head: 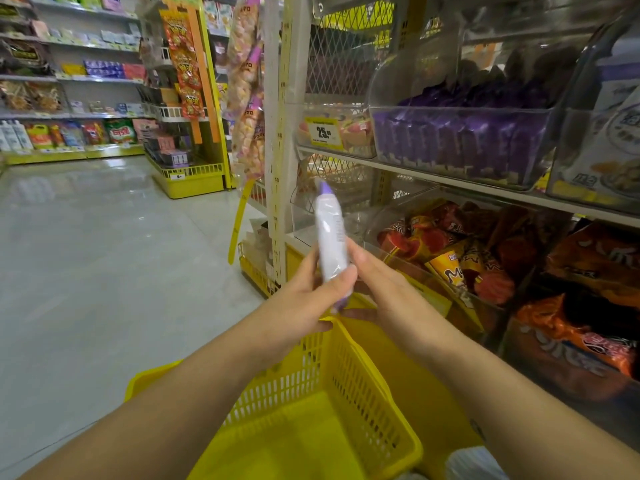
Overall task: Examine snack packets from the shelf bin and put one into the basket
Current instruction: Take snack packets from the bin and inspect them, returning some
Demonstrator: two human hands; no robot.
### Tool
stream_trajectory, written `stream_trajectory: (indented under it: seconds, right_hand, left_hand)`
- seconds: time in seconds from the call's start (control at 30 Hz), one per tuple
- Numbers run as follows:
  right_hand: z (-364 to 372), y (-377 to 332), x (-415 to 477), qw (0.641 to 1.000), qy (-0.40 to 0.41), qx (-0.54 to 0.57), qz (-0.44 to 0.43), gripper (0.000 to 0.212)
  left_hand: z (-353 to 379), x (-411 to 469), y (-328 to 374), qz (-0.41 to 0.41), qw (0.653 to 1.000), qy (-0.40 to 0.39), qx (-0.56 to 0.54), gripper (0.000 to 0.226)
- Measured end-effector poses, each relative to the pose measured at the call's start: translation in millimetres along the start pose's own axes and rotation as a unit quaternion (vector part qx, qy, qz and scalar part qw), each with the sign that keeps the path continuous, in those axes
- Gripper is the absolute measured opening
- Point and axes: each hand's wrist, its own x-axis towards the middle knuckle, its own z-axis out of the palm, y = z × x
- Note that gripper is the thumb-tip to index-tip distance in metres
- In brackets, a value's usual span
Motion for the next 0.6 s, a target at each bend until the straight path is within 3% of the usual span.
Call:
stream_trajectory:
  seconds: [0.1, 0.2, 0.33, 0.5, 0.6]
  right_hand:
    - [-2, 1, 2, 1.0, -0.005, 0.007, -0.009, 0.041]
    - [-6, -1, 3, 0.998, 0.042, -0.015, -0.033, 0.042]
    - [-18, -4, 6, 0.991, 0.124, 0.014, -0.038, 0.038]
    - [-30, -7, 6, 0.987, 0.114, 0.116, -0.012, 0.012]
    - [-34, -7, 6, 0.985, 0.118, 0.125, -0.027, 0.011]
  left_hand:
    - [-3, 0, 0, -0.013, 0.997, 0.015, -0.079, 0.084]
    - [-10, 0, 1, 0.001, 0.992, 0.013, -0.125, 0.064]
    - [-18, -3, 0, -0.019, 0.992, -0.05, -0.115, 0.06]
    - [-24, -6, -5, -0.07, 0.983, -0.139, -0.096, 0.061]
    - [-24, -6, -8, -0.079, 0.989, -0.117, -0.049, 0.055]
